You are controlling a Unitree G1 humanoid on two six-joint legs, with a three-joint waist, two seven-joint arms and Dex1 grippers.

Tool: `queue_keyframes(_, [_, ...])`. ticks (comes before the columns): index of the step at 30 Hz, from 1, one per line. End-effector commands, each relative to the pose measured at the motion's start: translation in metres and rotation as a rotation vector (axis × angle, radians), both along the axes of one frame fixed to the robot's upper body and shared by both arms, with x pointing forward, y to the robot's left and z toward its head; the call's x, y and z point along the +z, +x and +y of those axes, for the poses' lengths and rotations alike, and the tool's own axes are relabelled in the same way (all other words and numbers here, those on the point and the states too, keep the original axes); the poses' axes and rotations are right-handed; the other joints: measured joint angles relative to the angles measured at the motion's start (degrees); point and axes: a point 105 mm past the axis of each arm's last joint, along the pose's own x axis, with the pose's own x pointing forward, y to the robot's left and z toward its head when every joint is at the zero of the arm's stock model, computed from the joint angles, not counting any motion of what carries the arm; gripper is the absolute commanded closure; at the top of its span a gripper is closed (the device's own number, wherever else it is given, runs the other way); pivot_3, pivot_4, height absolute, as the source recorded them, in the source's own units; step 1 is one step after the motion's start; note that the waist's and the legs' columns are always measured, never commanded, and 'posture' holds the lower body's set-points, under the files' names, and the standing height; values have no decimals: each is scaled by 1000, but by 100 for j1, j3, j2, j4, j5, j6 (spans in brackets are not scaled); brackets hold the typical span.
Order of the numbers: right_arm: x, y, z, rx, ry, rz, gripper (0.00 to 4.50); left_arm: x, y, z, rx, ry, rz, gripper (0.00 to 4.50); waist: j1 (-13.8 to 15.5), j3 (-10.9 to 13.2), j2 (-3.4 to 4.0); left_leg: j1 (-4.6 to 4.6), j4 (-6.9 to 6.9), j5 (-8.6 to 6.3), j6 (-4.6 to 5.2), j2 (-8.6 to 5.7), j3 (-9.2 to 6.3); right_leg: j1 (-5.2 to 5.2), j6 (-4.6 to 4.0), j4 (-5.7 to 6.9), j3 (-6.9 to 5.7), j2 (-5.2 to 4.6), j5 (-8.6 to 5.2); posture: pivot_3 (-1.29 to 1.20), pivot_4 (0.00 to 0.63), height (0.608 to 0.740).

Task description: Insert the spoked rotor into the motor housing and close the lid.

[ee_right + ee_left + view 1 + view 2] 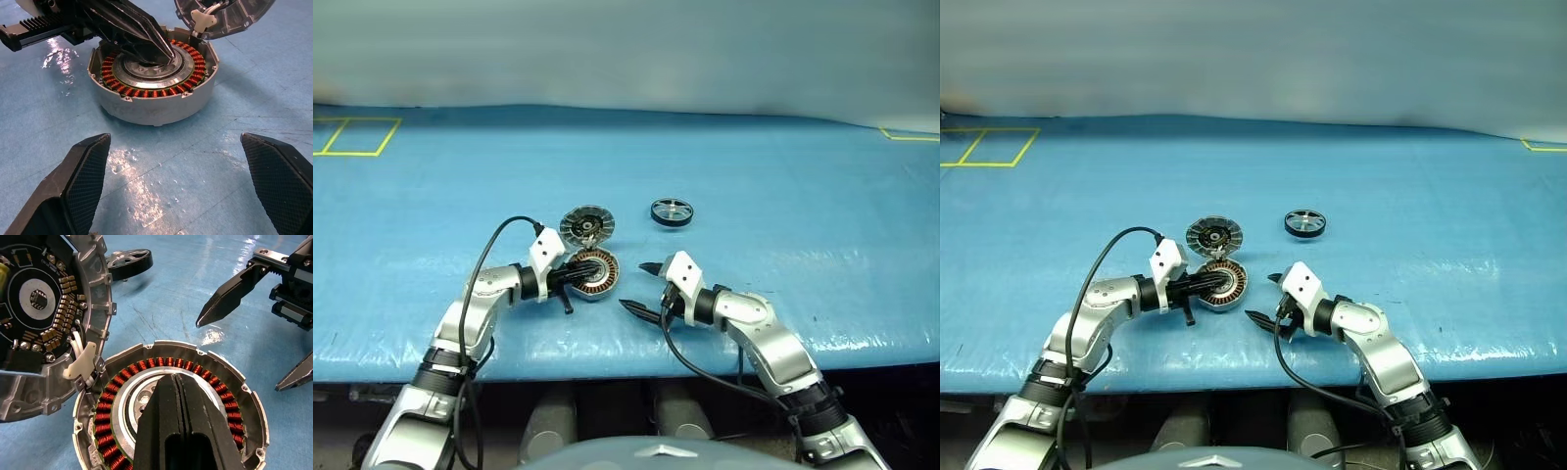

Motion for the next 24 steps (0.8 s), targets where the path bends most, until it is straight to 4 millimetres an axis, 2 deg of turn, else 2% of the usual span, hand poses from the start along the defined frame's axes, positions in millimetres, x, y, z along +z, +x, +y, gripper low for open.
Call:
queue_keyframes(1, [7, 1, 3, 9, 15, -38, 0, 10, 7, 7, 38, -37, -28, 4473, -2, 1, -1, -1, 0, 0, 0, 0, -1, -1, 0, 0, 0, 0, 0, 0, 150, 740])
queue_keyframes(8, [7, 3, 5, 15, 15, -42, 0, 12, 12, 5, 25, -7, -43, 4473, -3, 2, -2, -4, -1, 0, 0, -1, 0, -3, 0, -1, 0, 0, 0, 0, 150, 740])
queue_keyframes(24, [5, 1, 4, 8, 17, -41, 0, 0, 3, -5, -80, 71, -24, 4473, 0, 2, -2, -4, -1, 0, 0, -1, 0, -2, 0, -1, 1, 0, 0, 0, 150, 740])
